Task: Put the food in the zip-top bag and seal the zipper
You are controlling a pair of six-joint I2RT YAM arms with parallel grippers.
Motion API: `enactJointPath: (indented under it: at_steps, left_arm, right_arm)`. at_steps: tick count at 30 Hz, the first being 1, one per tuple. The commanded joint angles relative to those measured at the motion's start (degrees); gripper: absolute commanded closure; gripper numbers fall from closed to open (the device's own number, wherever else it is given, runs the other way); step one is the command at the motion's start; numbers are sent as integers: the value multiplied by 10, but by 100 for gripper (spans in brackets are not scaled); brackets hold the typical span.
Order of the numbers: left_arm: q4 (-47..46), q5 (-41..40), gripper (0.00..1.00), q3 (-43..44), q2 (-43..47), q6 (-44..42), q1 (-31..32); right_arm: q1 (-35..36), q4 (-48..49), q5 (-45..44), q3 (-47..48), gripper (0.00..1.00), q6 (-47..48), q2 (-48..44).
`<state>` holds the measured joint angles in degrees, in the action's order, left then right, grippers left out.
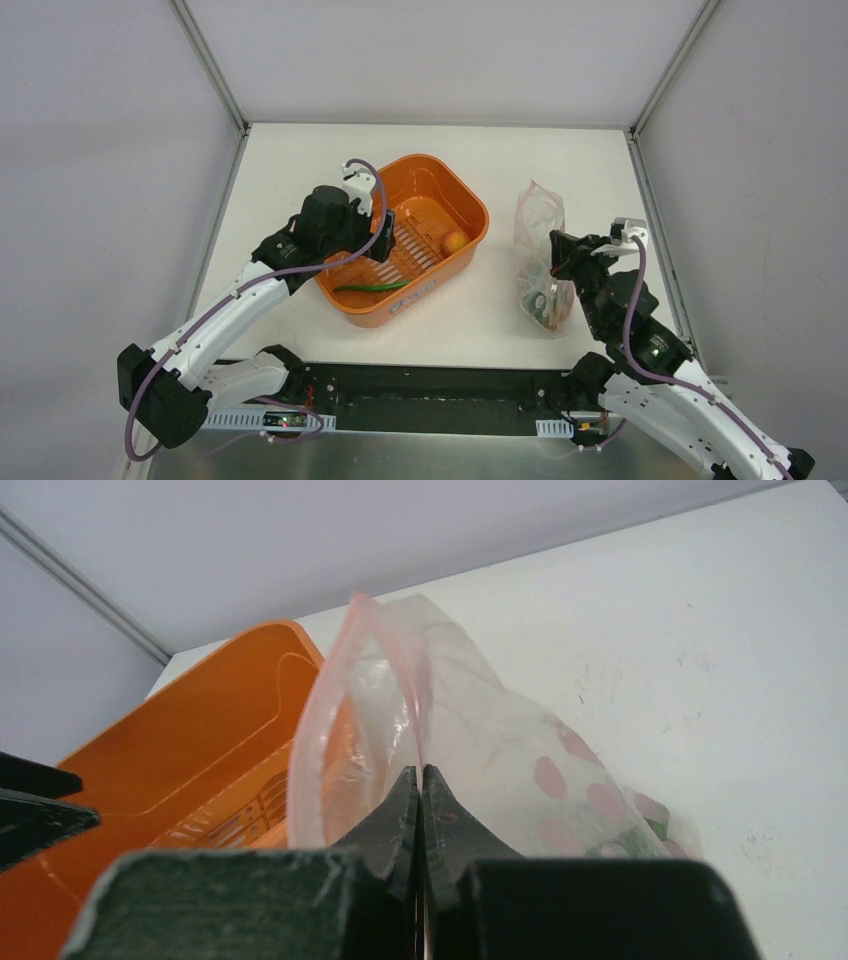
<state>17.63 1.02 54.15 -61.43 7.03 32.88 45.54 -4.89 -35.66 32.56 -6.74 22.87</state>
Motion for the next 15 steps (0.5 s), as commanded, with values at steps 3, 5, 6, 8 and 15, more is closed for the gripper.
enactJointPath:
  at_steps: [3,5,6,8,15]
  left_arm:
    - [-101,67,5,46,-44,-8,-17]
    - [-103,97,5,61,-58,14,-19]
    - [-102,105,6,67,-67,25,-19]
    - [-104,117,8,64,-80,61,-19]
    - [-120,95,9,3,-92,67,-19]
  right_arm:
    - [2,190,-152,-123,100,-22,-25]
    - [1,165,-175,-131,100,-56,-15]
    - [2,132,-163,-125,100,-75,-8]
    - [1,29,-157,-100,100,-148,6]
    - [1,-182,-129,-54,100,-249,0]
